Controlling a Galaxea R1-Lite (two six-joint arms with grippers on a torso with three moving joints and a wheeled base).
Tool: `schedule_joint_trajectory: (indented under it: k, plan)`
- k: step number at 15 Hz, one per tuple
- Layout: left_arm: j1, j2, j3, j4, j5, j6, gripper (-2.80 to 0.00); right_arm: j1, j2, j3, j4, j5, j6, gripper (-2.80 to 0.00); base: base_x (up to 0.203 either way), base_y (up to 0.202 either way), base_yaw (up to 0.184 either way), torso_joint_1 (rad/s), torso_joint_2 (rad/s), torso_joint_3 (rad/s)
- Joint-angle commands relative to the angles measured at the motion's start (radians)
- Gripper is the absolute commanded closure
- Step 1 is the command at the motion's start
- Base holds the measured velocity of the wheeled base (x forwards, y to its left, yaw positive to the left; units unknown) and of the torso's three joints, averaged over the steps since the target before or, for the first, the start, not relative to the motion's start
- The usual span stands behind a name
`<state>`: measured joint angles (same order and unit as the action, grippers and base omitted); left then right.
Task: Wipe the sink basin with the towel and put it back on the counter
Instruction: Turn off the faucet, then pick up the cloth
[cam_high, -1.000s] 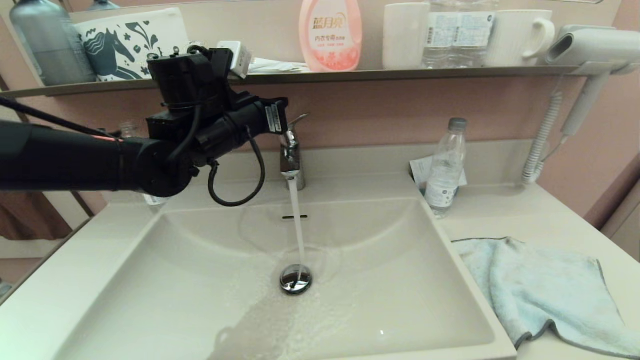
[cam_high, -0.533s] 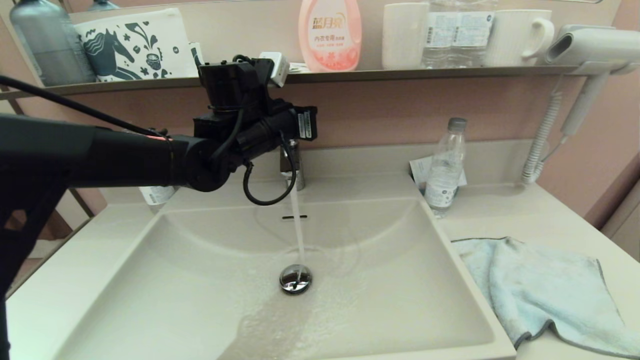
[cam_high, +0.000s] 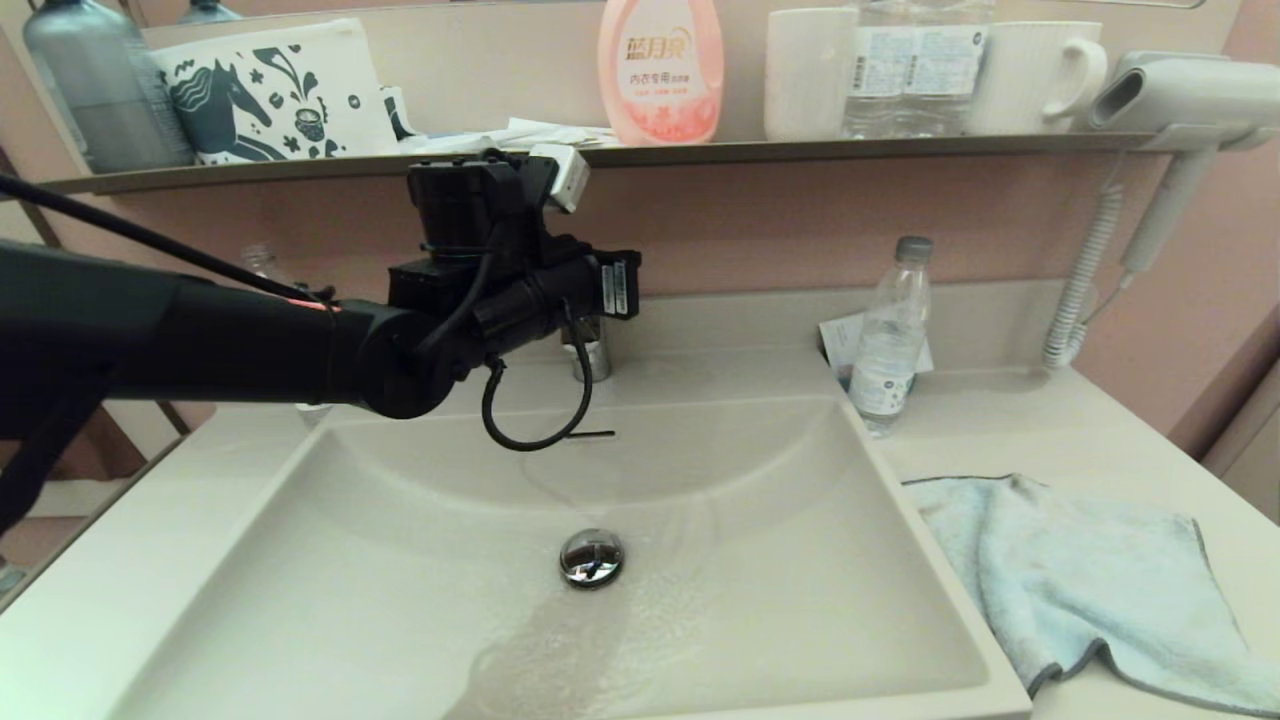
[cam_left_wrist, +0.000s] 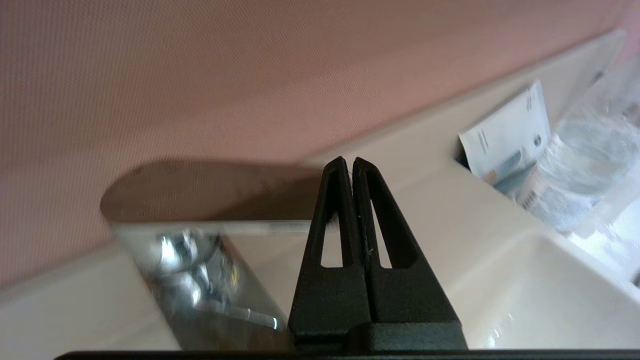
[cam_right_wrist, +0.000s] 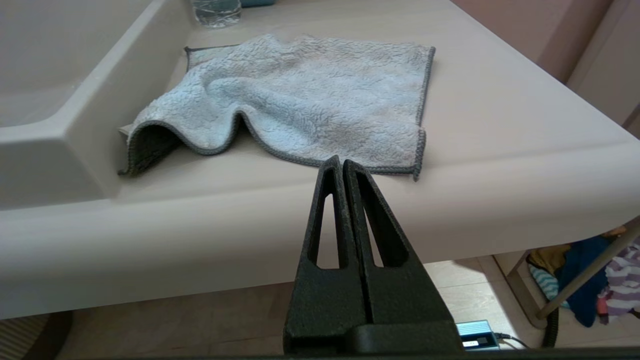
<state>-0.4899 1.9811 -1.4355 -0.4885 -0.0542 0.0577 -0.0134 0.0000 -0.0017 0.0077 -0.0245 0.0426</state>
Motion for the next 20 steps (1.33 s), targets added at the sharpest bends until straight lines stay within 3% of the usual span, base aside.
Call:
schedule_joint_trajectory:
  k: [1, 4, 8, 11, 13, 17, 20]
  plan:
    - [-0.008, -0.083, 0.015, 0.000, 0.009, 0.001, 0.00, 0.000, 0.000, 0.000, 0.000, 0.000, 0.000, 0.00, 0.000, 0.000, 0.000, 0.000, 0.00, 0.000]
    - [-0.008, -0.254, 0.132, 0.004, 0.021, 0.000, 0.00, 0.000, 0.000, 0.000, 0.000, 0.000, 0.000, 0.00, 0.000, 0.000, 0.000, 0.000, 0.00, 0.000]
    - [-0.007, -0.592, 0.532, 0.000, 0.069, -0.005, 0.00, 0.000, 0.000, 0.000, 0.000, 0.000, 0.000, 0.00, 0.000, 0.000, 0.000, 0.000, 0.00, 0.000]
    - [0.018, -0.866, 0.756, -0.002, 0.100, -0.007, 0.00, 0.000, 0.000, 0.000, 0.000, 0.000, 0.000, 0.00, 0.000, 0.000, 0.000, 0.000, 0.00, 0.000]
    - [0.079, -1.033, 0.863, 0.001, 0.111, -0.008, 0.00, 0.000, 0.000, 0.000, 0.000, 0.000, 0.000, 0.00, 0.000, 0.000, 0.000, 0.000, 0.00, 0.000]
    - [0.325, -1.337, 1.031, 0.005, 0.143, -0.008, 0.00, 0.000, 0.000, 0.000, 0.000, 0.000, 0.000, 0.00, 0.000, 0.000, 0.000, 0.000, 0.00, 0.000]
    - [0.460, -1.564, 1.145, 0.024, 0.155, -0.006, 0.00, 0.000, 0.000, 0.000, 0.000, 0.000, 0.000, 0.00, 0.000, 0.000, 0.000, 0.000, 0.00, 0.000]
